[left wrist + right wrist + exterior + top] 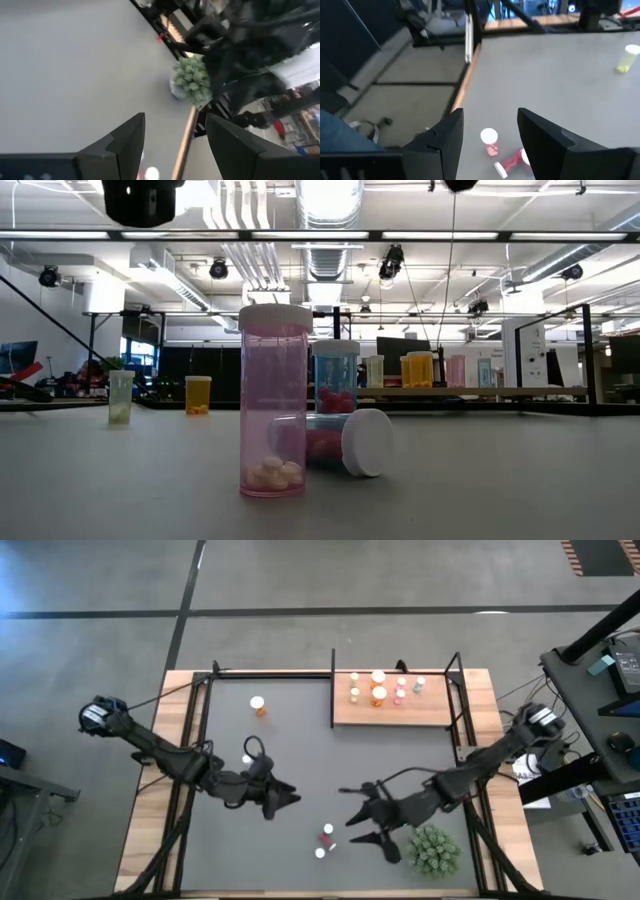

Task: Pick and place medicine bottles onto shelf by color
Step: Put the top blue medicine bottle on the shelf aligned with the other blue medicine bottle

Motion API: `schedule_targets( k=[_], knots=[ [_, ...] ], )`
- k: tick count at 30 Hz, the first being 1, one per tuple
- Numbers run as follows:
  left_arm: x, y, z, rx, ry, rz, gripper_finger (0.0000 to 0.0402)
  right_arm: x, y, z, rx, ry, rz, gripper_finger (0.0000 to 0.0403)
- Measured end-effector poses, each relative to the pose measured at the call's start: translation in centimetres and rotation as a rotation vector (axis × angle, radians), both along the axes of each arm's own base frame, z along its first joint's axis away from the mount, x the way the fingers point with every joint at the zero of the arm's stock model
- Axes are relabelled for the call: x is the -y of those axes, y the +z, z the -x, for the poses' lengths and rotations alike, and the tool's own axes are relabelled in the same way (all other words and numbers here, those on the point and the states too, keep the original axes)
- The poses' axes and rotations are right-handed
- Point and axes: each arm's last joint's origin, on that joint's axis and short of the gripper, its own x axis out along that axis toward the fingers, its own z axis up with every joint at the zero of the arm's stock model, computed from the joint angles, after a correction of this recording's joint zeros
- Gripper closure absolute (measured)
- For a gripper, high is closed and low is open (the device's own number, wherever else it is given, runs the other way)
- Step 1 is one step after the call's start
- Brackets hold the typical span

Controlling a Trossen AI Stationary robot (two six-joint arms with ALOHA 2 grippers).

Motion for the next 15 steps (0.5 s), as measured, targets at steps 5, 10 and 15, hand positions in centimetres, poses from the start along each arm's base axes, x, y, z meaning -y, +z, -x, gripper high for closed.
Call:
schedule_targets(
  k=[5,10,15],
  knots=[
    [0.7,-0.3,0.3,-0.003,-0.029,-0.002,0.0209,-1.4,-1.5,-2.8,-0.053,-0.015,-0.002,0.0225],
    [1.7,0.0,1.1,0.001,-0.101,0.015,0.0209,-1.0,-0.2,-5.3,-0.136,-0.086,-0.040,0.0225],
    [2.8,0.0,1.8,-0.001,-0.154,0.016,0.0209,0.3,1.0,-7.0,-0.345,-0.171,0.043,0.0225]
  ],
)
